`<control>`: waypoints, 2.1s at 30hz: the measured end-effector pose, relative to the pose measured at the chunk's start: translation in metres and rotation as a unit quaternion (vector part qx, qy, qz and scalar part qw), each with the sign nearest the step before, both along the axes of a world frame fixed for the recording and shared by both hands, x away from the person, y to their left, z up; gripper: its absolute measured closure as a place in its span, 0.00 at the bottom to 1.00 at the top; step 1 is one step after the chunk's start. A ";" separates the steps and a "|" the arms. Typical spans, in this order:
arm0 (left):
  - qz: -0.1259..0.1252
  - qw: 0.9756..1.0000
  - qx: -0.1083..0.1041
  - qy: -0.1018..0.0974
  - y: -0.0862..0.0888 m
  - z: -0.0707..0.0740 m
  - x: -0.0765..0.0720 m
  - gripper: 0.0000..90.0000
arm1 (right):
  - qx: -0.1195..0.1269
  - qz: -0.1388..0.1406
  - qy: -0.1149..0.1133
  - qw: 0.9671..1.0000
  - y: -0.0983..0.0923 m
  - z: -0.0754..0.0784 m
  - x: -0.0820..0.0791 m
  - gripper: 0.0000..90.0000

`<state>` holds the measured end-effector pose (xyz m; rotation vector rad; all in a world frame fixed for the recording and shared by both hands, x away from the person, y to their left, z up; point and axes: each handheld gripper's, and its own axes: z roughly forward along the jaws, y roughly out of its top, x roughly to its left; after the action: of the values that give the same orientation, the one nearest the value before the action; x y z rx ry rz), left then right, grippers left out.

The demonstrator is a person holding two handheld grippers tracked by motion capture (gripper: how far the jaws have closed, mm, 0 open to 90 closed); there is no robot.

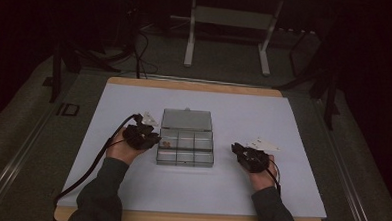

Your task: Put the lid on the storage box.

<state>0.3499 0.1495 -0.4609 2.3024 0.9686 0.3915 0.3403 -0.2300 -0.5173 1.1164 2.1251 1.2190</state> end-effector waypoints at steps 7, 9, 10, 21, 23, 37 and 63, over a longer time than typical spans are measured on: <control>0.005 1.000 -0.025 0.010 0.003 -0.009 -0.004 0.84 | -0.003 0.013 0.002 1.000 0.010 0.006 0.008 0.89; 0.009 0.999 -0.029 0.009 0.003 -0.011 -0.005 0.84 | -0.005 0.017 0.002 1.000 0.013 0.007 0.010 0.89; 0.011 0.999 -0.032 0.009 0.004 -0.012 -0.006 0.83 | -0.006 0.018 0.000 1.000 0.014 0.009 0.011 0.89; 0.034 0.997 -0.061 0.012 0.009 -0.020 -0.012 0.79 | -0.006 0.033 -0.002 0.999 0.029 0.021 0.025 0.86; 0.035 0.997 -0.062 0.015 0.010 -0.023 -0.013 0.79 | -0.010 0.034 -0.003 0.999 0.031 0.023 0.028 0.84; 0.034 0.996 -0.082 0.026 0.012 -0.029 -0.016 0.78 | 0.006 0.027 0.011 1.000 0.042 0.032 0.052 0.73; 0.031 0.996 -0.083 0.024 0.004 -0.038 -0.018 0.75 | 0.007 0.027 0.047 0.999 0.063 0.031 0.084 0.65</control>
<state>0.3314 0.1538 -0.4991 2.1449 1.0584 0.2719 0.4239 -0.1668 -0.4868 1.1514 2.2329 1.2290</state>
